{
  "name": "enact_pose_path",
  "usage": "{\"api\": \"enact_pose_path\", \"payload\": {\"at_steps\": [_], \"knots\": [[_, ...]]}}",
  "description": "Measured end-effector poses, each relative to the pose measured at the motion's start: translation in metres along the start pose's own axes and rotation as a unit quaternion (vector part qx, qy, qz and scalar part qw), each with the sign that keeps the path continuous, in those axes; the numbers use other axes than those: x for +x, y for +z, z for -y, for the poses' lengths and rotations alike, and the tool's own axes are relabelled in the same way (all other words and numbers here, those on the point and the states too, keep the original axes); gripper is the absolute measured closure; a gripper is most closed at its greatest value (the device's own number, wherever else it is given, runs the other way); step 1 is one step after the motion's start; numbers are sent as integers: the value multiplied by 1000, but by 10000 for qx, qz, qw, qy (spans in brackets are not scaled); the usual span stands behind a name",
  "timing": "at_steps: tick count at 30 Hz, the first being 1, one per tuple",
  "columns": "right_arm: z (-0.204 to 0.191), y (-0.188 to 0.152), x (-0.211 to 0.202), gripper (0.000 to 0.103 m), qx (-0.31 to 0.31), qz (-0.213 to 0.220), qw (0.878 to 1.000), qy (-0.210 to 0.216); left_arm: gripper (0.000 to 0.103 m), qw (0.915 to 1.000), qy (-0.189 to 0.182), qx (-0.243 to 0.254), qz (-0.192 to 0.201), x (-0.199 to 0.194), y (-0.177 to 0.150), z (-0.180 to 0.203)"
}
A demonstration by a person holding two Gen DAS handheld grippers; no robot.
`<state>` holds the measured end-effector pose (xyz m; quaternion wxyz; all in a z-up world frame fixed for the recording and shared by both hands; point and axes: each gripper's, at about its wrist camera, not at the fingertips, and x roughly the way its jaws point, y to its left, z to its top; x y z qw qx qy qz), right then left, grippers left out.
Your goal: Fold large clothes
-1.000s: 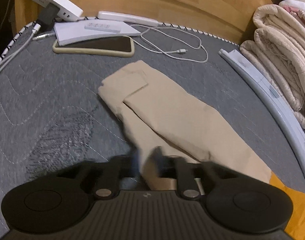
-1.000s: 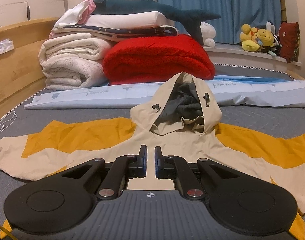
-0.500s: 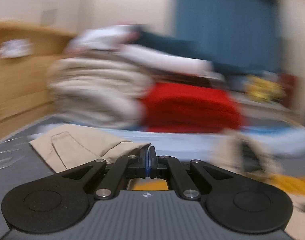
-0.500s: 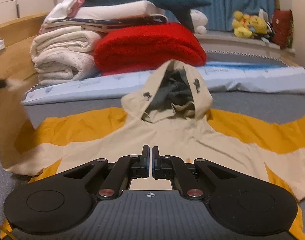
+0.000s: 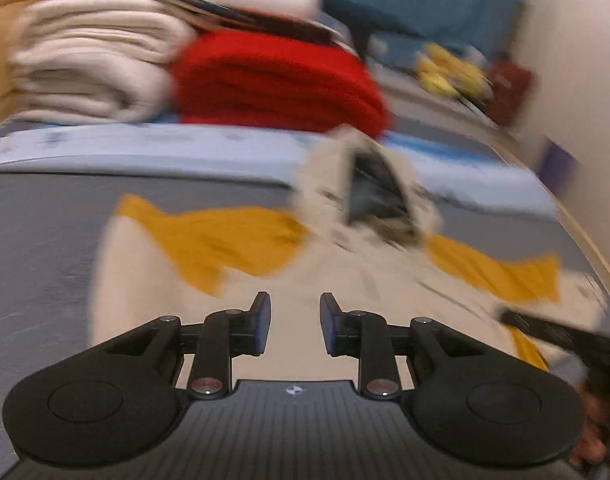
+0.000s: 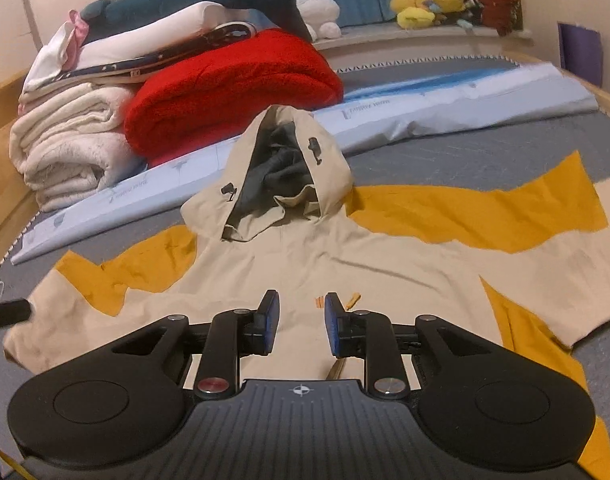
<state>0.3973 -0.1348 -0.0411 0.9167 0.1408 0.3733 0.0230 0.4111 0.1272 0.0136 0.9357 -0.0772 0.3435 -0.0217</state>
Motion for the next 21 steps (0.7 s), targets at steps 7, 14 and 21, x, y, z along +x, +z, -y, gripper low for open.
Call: {"api": "enact_pose_path", "payload": {"at_steps": [7,14,21], "knots": [[34,-14,40,77,1353,-973,9860,-91,71,9934,1048,-75,468,24,10,-58],[35,-39,77,63,1905,-1605,9685,-20,65,9874,1398,161,724,46,24,-73],[18,-41,87,85,1534,-1586,9753,-96,65,9834,1640,-221,739,47,33,-102]]}}
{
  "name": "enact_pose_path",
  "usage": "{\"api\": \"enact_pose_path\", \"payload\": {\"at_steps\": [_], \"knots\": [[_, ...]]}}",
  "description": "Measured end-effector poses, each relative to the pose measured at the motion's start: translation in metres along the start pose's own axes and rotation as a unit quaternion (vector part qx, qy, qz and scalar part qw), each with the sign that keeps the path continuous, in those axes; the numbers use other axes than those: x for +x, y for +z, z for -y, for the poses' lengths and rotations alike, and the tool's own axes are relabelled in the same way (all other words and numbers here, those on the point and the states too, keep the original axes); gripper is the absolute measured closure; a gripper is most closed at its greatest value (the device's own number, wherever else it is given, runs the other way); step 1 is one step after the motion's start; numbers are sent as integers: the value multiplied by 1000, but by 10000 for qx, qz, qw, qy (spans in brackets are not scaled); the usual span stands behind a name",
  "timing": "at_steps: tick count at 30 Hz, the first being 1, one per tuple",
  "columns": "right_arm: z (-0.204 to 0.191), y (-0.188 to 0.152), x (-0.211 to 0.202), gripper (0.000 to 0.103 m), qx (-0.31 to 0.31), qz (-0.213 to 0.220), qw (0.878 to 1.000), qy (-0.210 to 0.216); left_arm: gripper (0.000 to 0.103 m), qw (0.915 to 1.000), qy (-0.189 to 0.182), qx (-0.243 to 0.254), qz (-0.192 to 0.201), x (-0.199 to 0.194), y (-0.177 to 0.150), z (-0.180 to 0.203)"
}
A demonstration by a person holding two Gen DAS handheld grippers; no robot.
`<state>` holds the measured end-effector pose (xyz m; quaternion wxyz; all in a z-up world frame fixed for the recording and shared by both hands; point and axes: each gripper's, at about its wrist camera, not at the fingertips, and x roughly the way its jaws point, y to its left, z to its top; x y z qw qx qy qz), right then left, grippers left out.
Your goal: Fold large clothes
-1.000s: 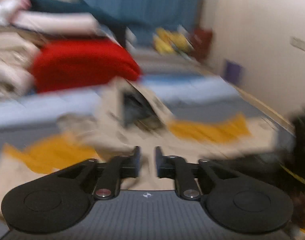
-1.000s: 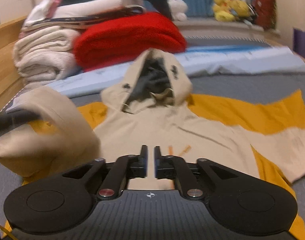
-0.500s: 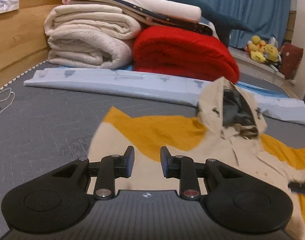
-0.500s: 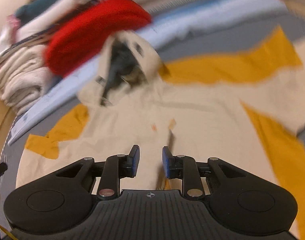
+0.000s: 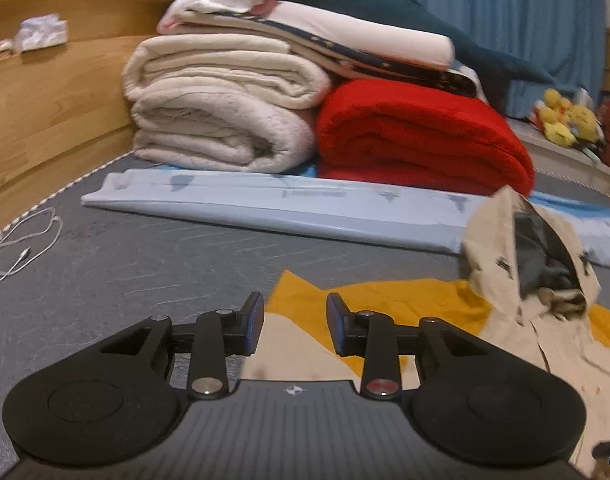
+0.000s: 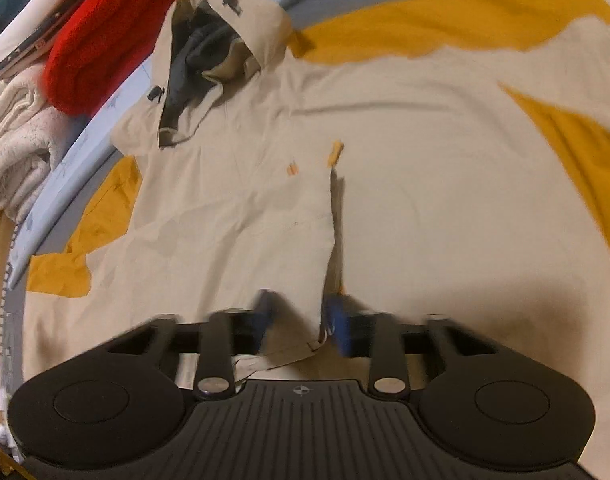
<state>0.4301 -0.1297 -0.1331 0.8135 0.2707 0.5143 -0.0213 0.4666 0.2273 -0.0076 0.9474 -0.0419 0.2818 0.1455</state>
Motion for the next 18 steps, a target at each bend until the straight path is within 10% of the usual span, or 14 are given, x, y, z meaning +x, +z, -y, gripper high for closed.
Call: {"api": "enact_pose_path", "payload": {"at_steps": [11,15,18], "knots": [[-17,26,-54,100,-937,1600,9824,235,65,9995,134,-260,-91,10,5,-14],[0,50,-89,100,-901,2524,9633,-150,65,9996,90,-268,-96,11,3,-9],[32,72,-89,101,-503,2417,9667,-674,65,9995,-63,-150,-269,16,-2,-3]]}}
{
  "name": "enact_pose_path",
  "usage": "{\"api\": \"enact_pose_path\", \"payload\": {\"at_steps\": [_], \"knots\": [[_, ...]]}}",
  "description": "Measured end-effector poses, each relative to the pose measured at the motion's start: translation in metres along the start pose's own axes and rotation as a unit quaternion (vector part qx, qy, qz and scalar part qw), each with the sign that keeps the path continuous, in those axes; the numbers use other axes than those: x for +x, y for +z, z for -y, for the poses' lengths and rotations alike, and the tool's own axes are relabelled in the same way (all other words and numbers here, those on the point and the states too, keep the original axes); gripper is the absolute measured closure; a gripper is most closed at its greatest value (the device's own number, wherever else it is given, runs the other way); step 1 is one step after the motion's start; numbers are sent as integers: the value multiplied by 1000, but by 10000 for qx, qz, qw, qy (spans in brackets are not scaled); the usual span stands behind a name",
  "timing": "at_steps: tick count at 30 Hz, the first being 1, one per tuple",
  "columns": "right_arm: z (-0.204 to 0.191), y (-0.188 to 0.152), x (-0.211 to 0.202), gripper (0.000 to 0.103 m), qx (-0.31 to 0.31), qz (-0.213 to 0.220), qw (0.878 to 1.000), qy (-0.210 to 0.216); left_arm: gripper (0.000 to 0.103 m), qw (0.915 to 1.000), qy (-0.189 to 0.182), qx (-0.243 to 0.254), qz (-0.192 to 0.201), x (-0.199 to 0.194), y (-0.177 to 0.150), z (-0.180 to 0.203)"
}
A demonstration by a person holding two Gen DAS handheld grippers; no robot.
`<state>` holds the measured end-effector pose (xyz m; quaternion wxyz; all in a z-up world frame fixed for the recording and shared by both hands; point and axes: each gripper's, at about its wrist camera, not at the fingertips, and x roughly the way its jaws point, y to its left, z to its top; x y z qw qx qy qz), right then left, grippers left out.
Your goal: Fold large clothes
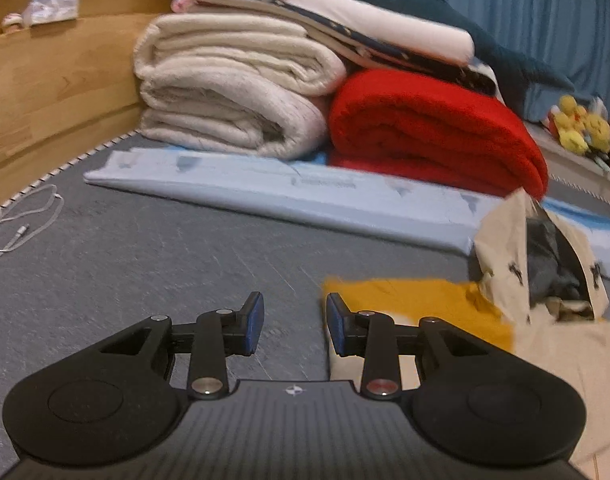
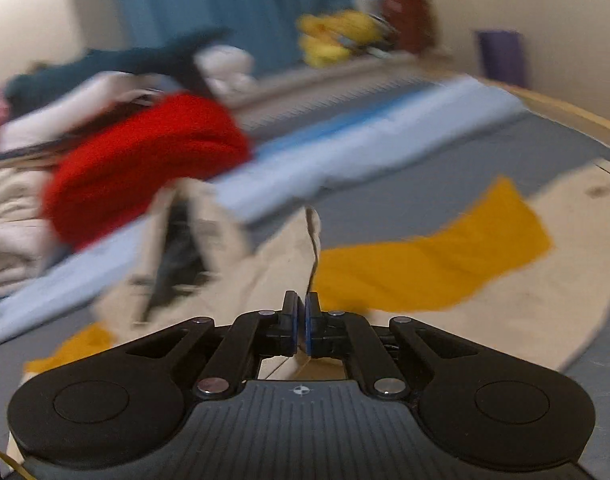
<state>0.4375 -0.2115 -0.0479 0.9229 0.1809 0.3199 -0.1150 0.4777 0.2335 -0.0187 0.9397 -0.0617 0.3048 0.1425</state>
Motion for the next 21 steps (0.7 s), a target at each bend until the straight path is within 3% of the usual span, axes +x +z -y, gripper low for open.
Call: {"api": "enact_pose_path", "payload": {"at_steps": [2,6,9,11,14,16,18,21], "knots": [[22,4,10,101,299,-211,9987,-363,65,9996,-181,75,-204,5,-6,7],[37,12,16,101,445,-239,9978,-431,65,9946,-688,232,-744,18,-18,22],[39,16,15,101,355,-237,9987,-289,65,9851,-1089,359,-1284,31,-31,34],[41,15,18,101,260,-476,9981,-278,65,9767,-1223,588,-1660,40,-44,42],[44,13,26,98,279,-796,9944,-631,65,9624,-831,1451,-2141,51,-71,56],[48,14,27,93,304,-683,9911,-1100,62,9549,-523,1901,-2222,55,-85,58],[50,16,25,84,344,-559,9918,-1099,56,9555,-444,1899,-2213,55,-84,55],[49,15,26,80,429,-600,9957,-560,57,9621,-472,1707,-2075,49,-75,56]]}}
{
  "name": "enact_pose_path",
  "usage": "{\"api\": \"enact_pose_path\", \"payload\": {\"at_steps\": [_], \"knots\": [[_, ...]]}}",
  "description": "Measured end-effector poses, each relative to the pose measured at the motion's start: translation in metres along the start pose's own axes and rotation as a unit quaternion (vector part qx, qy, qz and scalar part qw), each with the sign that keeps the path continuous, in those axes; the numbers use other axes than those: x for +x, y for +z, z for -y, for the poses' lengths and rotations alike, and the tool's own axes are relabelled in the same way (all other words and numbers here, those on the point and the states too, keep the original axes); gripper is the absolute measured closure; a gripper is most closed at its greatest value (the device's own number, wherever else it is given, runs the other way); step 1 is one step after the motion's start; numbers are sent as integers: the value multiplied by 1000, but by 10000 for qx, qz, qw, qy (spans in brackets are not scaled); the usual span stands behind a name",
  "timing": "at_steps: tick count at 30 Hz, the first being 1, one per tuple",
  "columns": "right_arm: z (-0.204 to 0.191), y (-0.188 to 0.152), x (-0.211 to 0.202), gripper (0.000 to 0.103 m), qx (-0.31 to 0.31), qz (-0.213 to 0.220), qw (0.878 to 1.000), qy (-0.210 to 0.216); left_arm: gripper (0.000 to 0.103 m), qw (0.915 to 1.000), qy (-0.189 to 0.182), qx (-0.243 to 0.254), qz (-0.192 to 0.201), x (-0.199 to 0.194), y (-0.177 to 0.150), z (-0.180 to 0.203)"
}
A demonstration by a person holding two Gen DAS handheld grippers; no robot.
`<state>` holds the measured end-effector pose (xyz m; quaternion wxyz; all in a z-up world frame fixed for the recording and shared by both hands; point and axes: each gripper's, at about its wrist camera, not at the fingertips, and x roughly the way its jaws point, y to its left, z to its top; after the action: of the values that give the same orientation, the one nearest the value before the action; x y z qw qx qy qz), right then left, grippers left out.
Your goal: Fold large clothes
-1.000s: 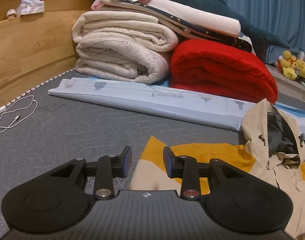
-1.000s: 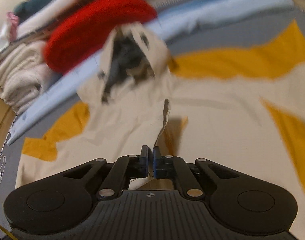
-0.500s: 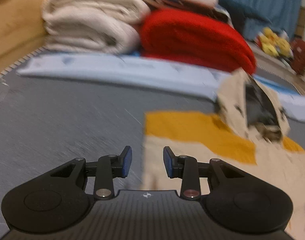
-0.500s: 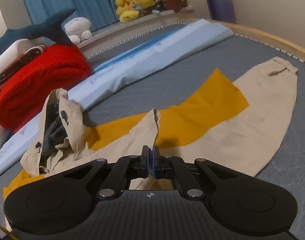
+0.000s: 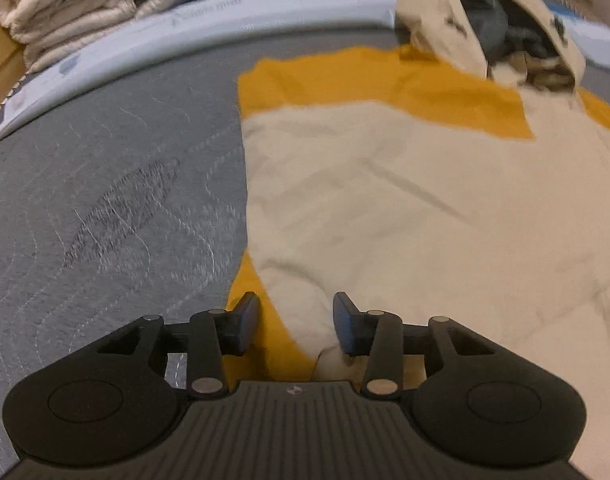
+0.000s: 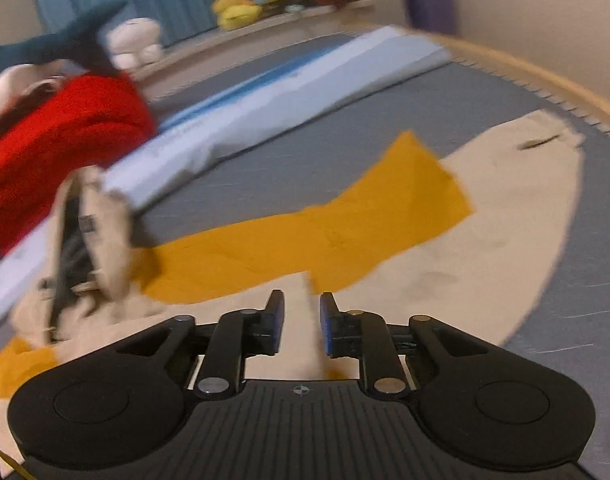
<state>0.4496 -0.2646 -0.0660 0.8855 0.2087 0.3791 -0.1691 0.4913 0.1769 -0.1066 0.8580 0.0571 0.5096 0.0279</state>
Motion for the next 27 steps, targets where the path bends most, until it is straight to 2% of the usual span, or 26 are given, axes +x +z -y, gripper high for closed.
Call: {"api": "enact_pose_path", "payload": {"at_steps": [3,5,6,10,13,16,18,20,23,25,27], "knots": [[-1,-9,16,76,160,-519,9973,498,57,9988,-399,-218,160,-7,5,0],[-1,-20,31,74,251,-929,9935,614,57,9986,-437,-263,-149,2,2,0],[-2,-24,37,74,300,-1055,9922,595,57,9987,-360,-219,-272,7,-1,0],[-6,-39,52,74,171,-1444,9889,311,57,9990,-360,-205,-157,-1,1,0],[-8,-43,56,72,104,-1497,9884,256,57,9976,-630,-277,63,-11,4,1],[-7,-43,55,70,30,-1498,9883,278,57,9975,-634,-235,-192,-2,0,4],[-3,-44,53,70,54,-1495,9884,259,57,9978,-604,-173,-220,1,-2,7],[-5,-40,50,70,-1,-1401,9898,241,57,9979,-578,-270,-112,-5,1,6],[-11,-33,41,68,-147,-1044,9937,390,57,9963,-774,-372,57,-15,5,10],[-13,-33,42,63,-251,-986,9937,468,57,9947,-931,-425,-90,-11,2,15],[-8,-37,49,62,-195,-1198,9919,384,57,9949,-889,-366,-322,-1,-4,19]]}}
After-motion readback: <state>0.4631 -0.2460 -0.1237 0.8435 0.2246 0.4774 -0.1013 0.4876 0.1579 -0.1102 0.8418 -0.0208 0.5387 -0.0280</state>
